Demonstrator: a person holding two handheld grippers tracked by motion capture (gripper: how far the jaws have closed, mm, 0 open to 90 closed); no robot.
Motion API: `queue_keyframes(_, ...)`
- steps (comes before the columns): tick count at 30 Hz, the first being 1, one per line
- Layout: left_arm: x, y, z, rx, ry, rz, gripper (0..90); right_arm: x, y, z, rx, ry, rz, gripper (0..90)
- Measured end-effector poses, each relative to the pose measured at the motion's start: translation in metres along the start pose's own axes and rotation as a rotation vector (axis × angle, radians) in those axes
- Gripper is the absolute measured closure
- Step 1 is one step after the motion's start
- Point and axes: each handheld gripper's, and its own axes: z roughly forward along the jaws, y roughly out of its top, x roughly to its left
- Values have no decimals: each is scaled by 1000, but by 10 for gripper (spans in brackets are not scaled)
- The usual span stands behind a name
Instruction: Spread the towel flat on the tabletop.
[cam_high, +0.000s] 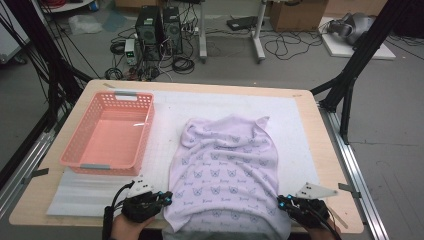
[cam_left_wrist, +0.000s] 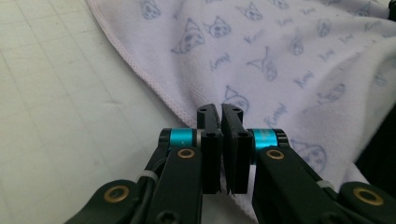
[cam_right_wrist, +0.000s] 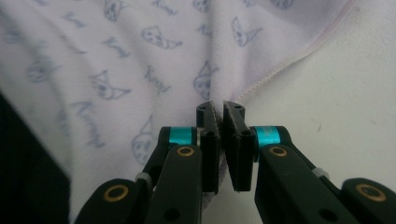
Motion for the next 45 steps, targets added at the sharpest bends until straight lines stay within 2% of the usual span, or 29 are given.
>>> queue_keyframes(2,1,0,-11,-28,-5,-5,861,2,-3,-10,-18,5,3,848)
queue_keyframes(5,1,2,-26,-71,-34,-11,860,4,-5,-24,-56,21,7,848)
queue_keyframes(8,0,3,-34,-97,-48,4,859,7,-4,-34,-93,35,7,846)
queue_keyframes(9,0,2,-33,-113,-41,12,845,10,-3,-36,-105,38,-13,834)
queue_keyframes(10,0,2,-31,-118,-33,23,800,13,-3,-35,-98,27,-28,794)
queue_keyframes(12,4,3,-20,-103,-2,-12,516,15,-2,-30,-79,-14,-48,686)
queue_keyframes(13,5,3,-14,-105,10,-23,452,13,-1,-25,-77,-19,-26,646)
queue_keyframes(14,5,4,-9,-101,21,-15,441,11,0,-20,-78,-24,-11,631)
queue_keyframes(16,7,7,-1,-89,36,-20,437,8,2,-12,-75,-36,6,607)
queue_keyframes(20,13,15,22,-84,78,-40,439,-2,8,4,-52,-92,50,542)
queue_keyframes(21,15,17,27,-69,90,-49,442,-5,9,8,-50,-105,61,534)
queue_keyframes(22,16,17,32,-51,84,-55,445,-8,10,11,-37,-116,80,534)
queue_keyframes(24,14,16,40,-15,95,-28,499,-12,10,17,-18,-121,95,536)
queue_keyframes(25,9,14,41,-17,135,18,520,-13,10,20,-8,-118,96,554)
queue_keyframes(26,8,14,40,-9,152,43,626,-14,8,24,14,-110,93,596)
queue_keyframes(27,9,14,38,-4,126,40,794,-13,7,23,3,-108,100,698)
queue_keyframes(28,9,14,37,1,126,21,869,-14,7,22,0,-76,94,853)
queue_keyframes(29,8,13,35,4,127,26,875,-12,7,21,4,-74,92,858)
queue_keyframes(30,7,13,33,3,123,28,877,-11,6,19,9,-77,73,864)
queue_keyframes(33,5,12,21,-15,94,9,879,-7,2,10,10,-58,59,866)
queue_keyframes(35,3,10,13,-18,77,4,878,-4,-3,-1,-13,-46,66,865)
queue_keyframes(39,-3,-4,-5,-5,30,-18,878,2,-13,-19,-31,-33,77,865)
queue_keyframes(41,-5,-6,-8,-6,14,-4,855,4,-17,-25,-26,-26,86,847)
queue_keyframes(42,-5,-5,-7,-12,17,-1,790,4,-18,-25,-22,-26,91,802)
queue_keyframes(43,-5,-3,-5,-32,19,1,705,4,-17,-24,-23,-40,98,704)
queue_keyframes(45,-2,2,-1,-63,16,2,575,2,-13,-20,-36,-56,119,628)
